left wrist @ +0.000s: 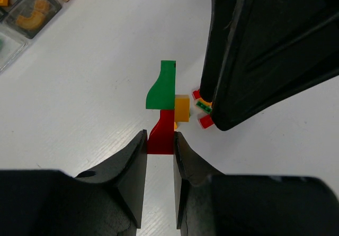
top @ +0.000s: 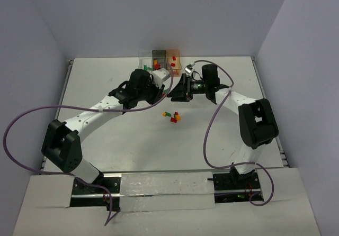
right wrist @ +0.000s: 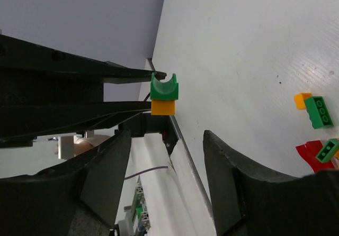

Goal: Sort the legos into containers by color

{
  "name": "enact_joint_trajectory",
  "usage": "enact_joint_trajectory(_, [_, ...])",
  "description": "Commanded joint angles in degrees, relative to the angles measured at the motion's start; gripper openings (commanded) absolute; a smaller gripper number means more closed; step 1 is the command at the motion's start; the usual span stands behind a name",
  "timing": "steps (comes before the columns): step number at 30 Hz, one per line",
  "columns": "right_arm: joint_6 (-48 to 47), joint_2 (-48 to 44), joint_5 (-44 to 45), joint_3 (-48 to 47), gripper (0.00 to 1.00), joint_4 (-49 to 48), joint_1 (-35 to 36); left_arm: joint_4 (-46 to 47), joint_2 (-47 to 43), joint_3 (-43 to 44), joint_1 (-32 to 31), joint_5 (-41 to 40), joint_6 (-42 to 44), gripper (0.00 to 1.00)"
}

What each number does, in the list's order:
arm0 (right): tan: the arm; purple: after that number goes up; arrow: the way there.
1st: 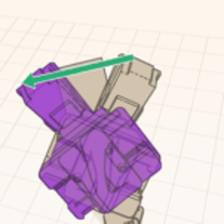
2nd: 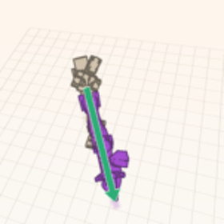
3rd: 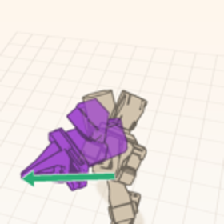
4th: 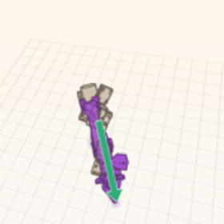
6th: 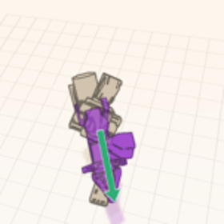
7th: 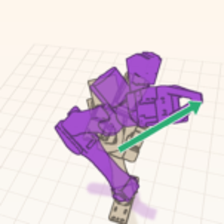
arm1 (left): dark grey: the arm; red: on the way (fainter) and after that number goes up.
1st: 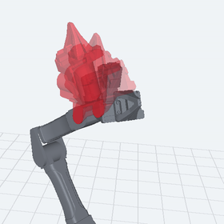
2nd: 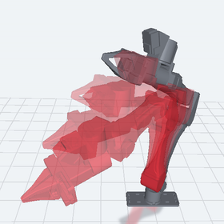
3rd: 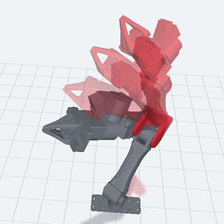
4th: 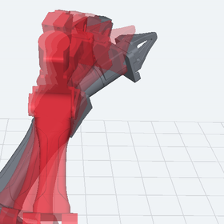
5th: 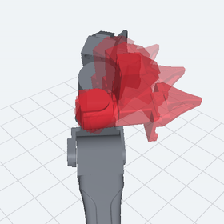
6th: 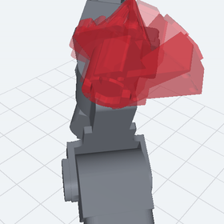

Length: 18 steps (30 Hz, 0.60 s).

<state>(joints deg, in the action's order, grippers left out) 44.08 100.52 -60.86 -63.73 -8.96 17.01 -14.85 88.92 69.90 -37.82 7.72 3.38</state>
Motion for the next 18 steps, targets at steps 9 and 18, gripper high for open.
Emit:
enact_joint_trajectory(9, [-1.5,1.0,0.0,-5.0,0.57,-1.3,1.8,-0.7,-1.8,3.7,-0.6,2.4,-2.3,0.0])
enact_joint_trajectory(18, [-2.1,2.0,0.4,-5.8,0.48,-0.4,2.1,-1.2,-1.6,4.5,-0.6,3.3,-2.8,0.0])
